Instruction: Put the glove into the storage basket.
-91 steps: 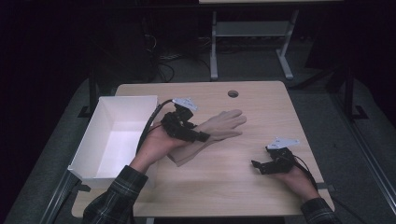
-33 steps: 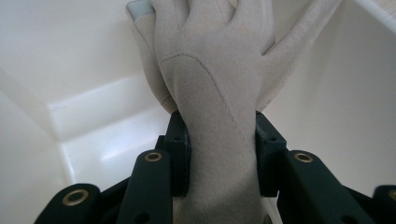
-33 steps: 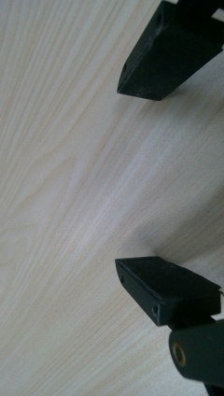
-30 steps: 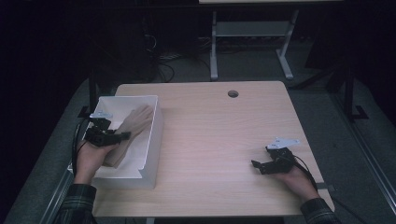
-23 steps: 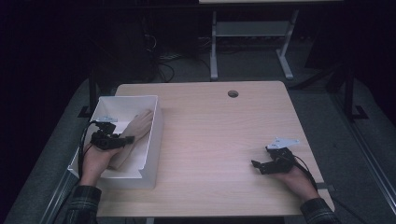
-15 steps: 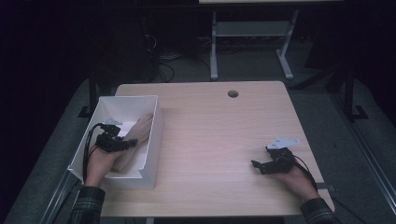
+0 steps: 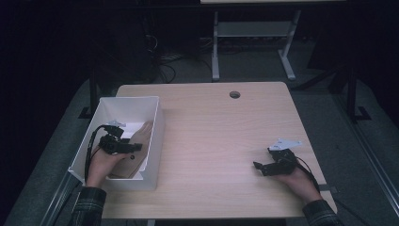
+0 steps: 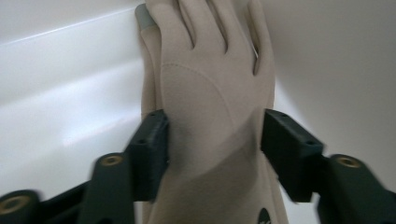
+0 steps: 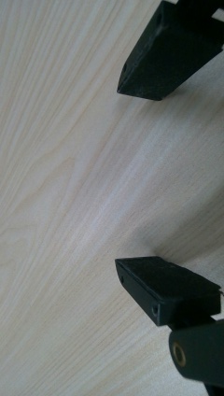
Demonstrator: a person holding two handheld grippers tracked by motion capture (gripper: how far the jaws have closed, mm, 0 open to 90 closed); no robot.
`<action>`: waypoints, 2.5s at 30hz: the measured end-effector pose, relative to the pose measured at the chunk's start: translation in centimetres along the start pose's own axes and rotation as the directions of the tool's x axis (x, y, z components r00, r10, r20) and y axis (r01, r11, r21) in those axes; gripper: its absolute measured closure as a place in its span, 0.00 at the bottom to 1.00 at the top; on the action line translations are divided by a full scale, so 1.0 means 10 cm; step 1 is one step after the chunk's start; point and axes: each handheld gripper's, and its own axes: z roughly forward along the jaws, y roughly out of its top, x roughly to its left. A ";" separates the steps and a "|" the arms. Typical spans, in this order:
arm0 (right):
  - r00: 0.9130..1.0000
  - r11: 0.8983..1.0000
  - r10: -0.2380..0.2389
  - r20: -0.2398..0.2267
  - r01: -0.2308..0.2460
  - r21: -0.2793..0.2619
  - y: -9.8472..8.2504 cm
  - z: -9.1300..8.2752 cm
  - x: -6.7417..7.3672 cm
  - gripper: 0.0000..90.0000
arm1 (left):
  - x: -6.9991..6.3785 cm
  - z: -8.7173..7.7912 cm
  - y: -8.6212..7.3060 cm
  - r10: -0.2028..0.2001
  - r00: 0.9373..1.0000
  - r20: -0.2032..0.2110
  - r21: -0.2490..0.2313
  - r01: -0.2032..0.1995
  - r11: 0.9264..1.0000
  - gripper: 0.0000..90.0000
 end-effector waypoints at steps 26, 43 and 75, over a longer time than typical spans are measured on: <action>1.000 1.000 0.000 0.000 0.000 0.000 0.00 0.00 0.00 0.15 | -0.43 -0.67 0.66 0.103 0.988 0.111 -0.168 -0.084 0.982 0.30; 1.000 1.000 0.001 0.000 -0.001 0.000 0.00 0.00 0.00 0.15 | -1.09 -0.73 1.02 0.176 0.968 0.180 -0.238 -0.131 0.962 0.30; 1.000 1.000 -0.001 0.000 0.001 0.000 0.00 0.00 0.00 0.15 | -2.28 0.50 0.59 0.359 0.899 0.252 -0.162 -0.327 0.931 0.30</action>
